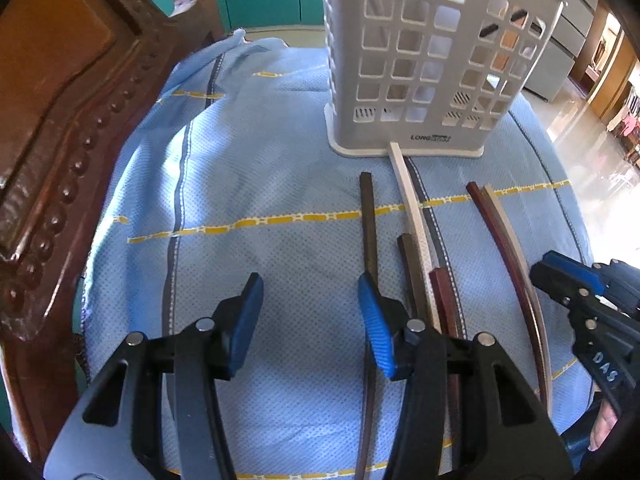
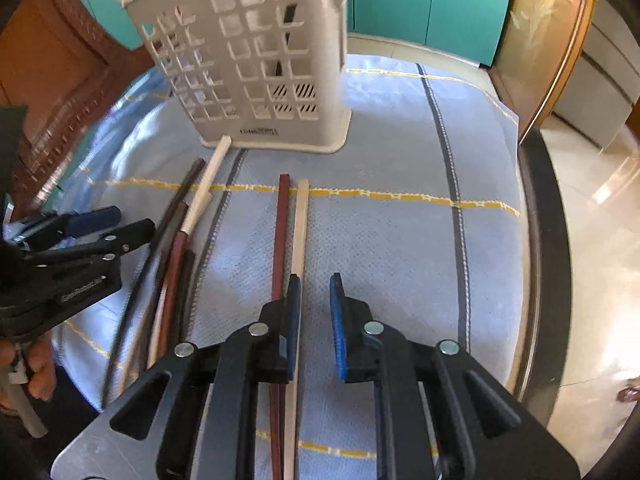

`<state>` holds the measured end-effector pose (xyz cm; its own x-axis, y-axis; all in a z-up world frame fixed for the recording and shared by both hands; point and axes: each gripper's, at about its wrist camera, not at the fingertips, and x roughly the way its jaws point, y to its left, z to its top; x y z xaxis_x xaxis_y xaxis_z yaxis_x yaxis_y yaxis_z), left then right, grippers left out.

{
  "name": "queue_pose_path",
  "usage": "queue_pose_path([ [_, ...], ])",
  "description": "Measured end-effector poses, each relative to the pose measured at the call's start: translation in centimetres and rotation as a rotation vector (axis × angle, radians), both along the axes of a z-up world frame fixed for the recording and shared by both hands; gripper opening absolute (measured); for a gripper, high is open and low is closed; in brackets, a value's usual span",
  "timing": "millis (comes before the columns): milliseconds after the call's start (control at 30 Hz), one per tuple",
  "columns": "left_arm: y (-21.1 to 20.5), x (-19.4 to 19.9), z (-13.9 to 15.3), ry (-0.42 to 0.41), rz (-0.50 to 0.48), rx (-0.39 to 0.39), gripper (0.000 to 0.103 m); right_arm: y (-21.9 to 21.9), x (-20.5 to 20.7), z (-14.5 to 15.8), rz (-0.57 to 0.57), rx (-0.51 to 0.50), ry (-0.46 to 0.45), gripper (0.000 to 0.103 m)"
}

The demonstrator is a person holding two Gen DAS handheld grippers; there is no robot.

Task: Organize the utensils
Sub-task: 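Close the right tool on a light wooden chopstick, then lift the light wooden chopstick with the right tool toward the white holder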

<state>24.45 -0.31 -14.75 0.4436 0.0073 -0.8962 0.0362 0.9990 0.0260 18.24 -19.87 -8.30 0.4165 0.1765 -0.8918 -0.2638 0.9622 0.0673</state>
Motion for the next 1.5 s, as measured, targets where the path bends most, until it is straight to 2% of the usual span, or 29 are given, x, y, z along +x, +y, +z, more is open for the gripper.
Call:
queue_pose_path([
  [100, -0.2, -0.1, -0.2, -0.005, 0.002, 0.007, 0.05, 0.6, 0.5, -0.1, -0.006, -0.027, -0.017, 0.015],
  [267, -0.5, 0.5, -0.2, -0.02, 0.005, 0.029, 0.053, 1.1, 0.6, 0.0, 0.008, 0.015, 0.006, 0.015],
  [400, -0.6, 0.8, -0.2, -0.025, 0.005, 0.042, 0.054, 1.8, 0.6, -0.4, 0.019, -0.07, -0.009, 0.016],
  [600, -0.5, 0.5, 0.0, -0.027, 0.005, 0.055, 0.058, 1.2, 0.7, -0.6, -0.005, -0.069, 0.0, 0.016],
  [667, -0.4, 0.4, 0.0, -0.026, 0.005, 0.054, 0.058, 0.9, 0.6, -0.5, -0.018, -0.074, 0.003, 0.008],
  [733, -0.3, 0.4, -0.1, -0.024, 0.004, 0.055, 0.058, 0.6, 0.7, -0.5, -0.036, -0.06, 0.008, 0.007],
  [833, -0.1, 0.4, -0.1, -0.02, 0.006, 0.051, 0.049, -0.3, 0.9, -0.3, -0.047, -0.037, 0.017, 0.007],
  [1000, -0.1, 0.2, 0.0, -0.01, -0.009, 0.042, 0.027, -1.2, 1.2, 0.3, -0.061, -0.001, 0.015, 0.007],
  [1100, -0.5, 0.0, 0.0, -0.013, -0.018, 0.051, 0.022, -1.5, 1.5, 0.1, -0.069, -0.008, 0.02, 0.007],
  [1267, -0.9, -0.3, 0.0, -0.017, -0.017, 0.06, 0.023, -1.4, 1.6, -0.4, -0.063, -0.011, 0.036, 0.007],
  [1500, -0.6, -0.1, 0.0, -0.025, 0.004, 0.067, 0.038, -0.9, 1.4, -0.6, -0.057, -0.029, 0.027, 0.013],
])
